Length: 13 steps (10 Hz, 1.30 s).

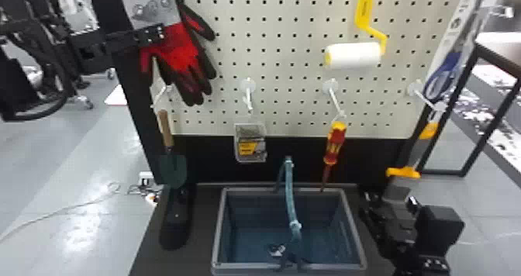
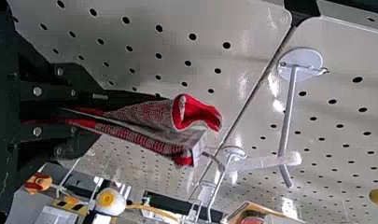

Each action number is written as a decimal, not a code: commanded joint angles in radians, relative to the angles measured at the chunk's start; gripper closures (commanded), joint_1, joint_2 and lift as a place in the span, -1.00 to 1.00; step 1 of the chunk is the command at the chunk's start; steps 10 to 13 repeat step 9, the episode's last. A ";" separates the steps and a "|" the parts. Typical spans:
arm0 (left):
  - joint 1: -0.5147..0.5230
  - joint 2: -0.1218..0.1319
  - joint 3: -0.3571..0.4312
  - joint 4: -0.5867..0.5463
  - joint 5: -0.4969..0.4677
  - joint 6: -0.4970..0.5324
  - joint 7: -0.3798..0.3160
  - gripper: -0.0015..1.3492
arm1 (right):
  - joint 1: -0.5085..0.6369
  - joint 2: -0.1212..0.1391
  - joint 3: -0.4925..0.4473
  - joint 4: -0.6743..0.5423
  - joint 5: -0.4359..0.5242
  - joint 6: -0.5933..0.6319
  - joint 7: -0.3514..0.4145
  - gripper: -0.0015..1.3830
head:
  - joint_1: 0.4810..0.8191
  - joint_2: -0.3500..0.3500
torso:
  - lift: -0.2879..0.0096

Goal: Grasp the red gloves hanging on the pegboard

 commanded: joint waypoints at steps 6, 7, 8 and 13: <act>0.018 -0.006 0.009 0.004 0.014 -0.002 0.000 0.81 | -0.002 0.000 0.000 0.000 0.000 0.000 0.000 -0.53 | -0.60 0.00 | 0.26; 0.018 -0.006 0.009 0.004 0.017 -0.003 0.000 0.81 | -0.002 0.000 0.000 0.000 0.000 0.000 0.000 -0.53 | -0.60 0.00 | 0.26; 0.020 -0.006 0.010 0.004 0.019 -0.005 0.000 0.81 | -0.002 0.000 0.000 0.000 0.000 0.000 0.000 -0.53 | -0.60 0.00 | 0.26; 0.021 -0.006 0.010 0.005 0.019 -0.007 0.000 0.81 | -0.002 0.000 0.000 -0.002 0.000 0.000 0.000 -0.53 | -0.60 0.00 | 0.26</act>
